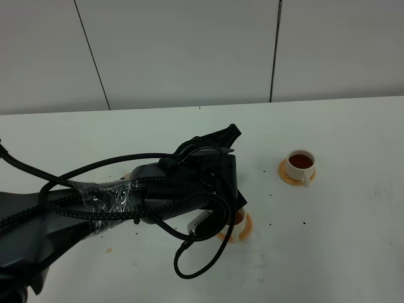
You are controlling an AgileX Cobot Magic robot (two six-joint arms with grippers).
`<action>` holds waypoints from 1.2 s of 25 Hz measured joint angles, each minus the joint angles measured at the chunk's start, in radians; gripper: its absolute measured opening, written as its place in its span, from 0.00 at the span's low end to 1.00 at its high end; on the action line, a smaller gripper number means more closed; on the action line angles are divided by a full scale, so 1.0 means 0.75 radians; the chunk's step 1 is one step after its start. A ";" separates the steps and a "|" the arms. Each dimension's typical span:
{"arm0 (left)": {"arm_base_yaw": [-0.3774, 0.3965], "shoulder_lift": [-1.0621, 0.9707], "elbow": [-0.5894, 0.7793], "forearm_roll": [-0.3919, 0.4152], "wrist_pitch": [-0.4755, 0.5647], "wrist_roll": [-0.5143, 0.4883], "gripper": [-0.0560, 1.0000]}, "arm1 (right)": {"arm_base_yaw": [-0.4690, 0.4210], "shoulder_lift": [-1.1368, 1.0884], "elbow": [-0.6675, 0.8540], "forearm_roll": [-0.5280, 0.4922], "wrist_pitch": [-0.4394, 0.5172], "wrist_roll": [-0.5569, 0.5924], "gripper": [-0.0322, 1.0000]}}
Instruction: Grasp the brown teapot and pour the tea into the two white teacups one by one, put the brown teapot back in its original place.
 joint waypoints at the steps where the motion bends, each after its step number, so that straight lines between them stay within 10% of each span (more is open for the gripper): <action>1: 0.000 0.000 0.000 0.003 0.000 0.000 0.22 | 0.000 0.000 0.000 0.000 0.000 0.000 0.27; 30: 0.000 0.000 0.000 0.060 -0.068 0.096 0.22 | 0.000 0.000 0.000 0.000 0.000 0.000 0.27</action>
